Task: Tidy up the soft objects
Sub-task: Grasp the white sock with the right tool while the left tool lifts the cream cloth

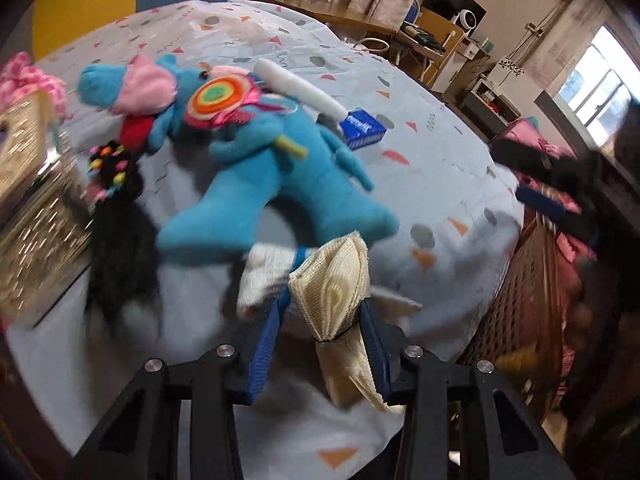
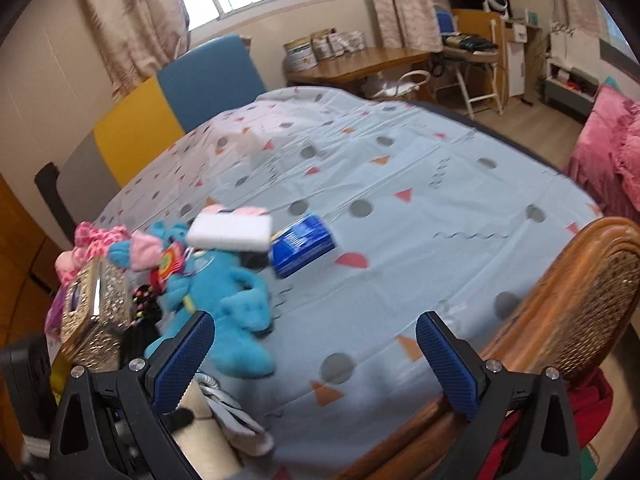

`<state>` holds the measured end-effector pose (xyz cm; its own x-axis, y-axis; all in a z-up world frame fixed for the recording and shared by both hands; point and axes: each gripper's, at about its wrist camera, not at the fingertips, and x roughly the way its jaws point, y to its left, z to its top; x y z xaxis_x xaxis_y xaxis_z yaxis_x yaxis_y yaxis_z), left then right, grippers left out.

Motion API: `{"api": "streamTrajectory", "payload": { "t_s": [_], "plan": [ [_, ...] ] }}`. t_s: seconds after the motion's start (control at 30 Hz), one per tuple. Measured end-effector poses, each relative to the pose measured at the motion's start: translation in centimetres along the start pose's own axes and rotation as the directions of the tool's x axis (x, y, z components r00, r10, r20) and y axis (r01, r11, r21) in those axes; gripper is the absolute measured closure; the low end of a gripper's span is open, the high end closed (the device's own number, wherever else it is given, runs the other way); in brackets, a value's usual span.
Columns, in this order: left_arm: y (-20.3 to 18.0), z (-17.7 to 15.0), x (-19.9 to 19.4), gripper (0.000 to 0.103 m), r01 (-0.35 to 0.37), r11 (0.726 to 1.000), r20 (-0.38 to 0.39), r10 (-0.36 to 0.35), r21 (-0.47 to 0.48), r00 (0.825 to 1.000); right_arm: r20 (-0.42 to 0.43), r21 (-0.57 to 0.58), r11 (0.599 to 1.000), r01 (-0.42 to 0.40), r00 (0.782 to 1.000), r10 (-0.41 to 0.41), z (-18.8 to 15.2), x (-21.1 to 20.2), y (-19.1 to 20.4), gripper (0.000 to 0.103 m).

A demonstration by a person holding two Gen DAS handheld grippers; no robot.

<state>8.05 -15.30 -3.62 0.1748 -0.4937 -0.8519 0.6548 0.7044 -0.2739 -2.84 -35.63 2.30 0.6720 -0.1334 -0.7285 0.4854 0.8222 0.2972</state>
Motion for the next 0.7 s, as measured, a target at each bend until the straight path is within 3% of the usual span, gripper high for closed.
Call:
{"api": "streamTrajectory", "payload": {
  "t_s": [0.13, 0.27, 0.37, 0.4, 0.5, 0.7],
  "plan": [
    [0.8, -2.4, -1.5, 0.061, -0.03, 0.999, 0.017, 0.03, -0.017, 0.999, -0.033, -0.006, 1.0, -0.014, 0.999, 0.013, -0.5, 0.4, 0.8, 0.0],
    [2.4, -4.5, -2.3, 0.059, -0.05, 0.994, 0.006, 0.051, -0.093, 0.999, -0.053, -0.028, 0.999, -0.02, 0.998, 0.018, -0.7, 0.6, 1.6, 0.0],
    [4.3, -6.3, -2.8, 0.051, -0.023, 0.98, -0.008, 0.022, -0.2, 1.0, -0.056, -0.046, 0.999, -0.012, 0.998, 0.009, -0.9, 0.6, 2.0, 0.0],
    [4.5, -6.7, -3.0, 0.043, -0.015, 0.975, -0.001, 0.016, -0.223, 1.0, -0.055, -0.046, 0.999, -0.012, 0.998, 0.009, -0.9, 0.6, 2.0, 0.0],
    [4.7, -6.8, -3.1, 0.031, 0.025, 0.96, 0.013, -0.023, -0.28, 1.0, -0.057, -0.04, 0.999, -0.012, 0.998, 0.01, -0.9, 0.6, 1.9, 0.0],
    [3.4, -5.6, -2.0, 0.03, 0.017, 0.962, 0.016, -0.013, -0.273, 1.0, -0.057, -0.057, 0.998, -0.016, 0.998, 0.013, -1.2, 0.5, 2.1, 0.0]
  ]
}}
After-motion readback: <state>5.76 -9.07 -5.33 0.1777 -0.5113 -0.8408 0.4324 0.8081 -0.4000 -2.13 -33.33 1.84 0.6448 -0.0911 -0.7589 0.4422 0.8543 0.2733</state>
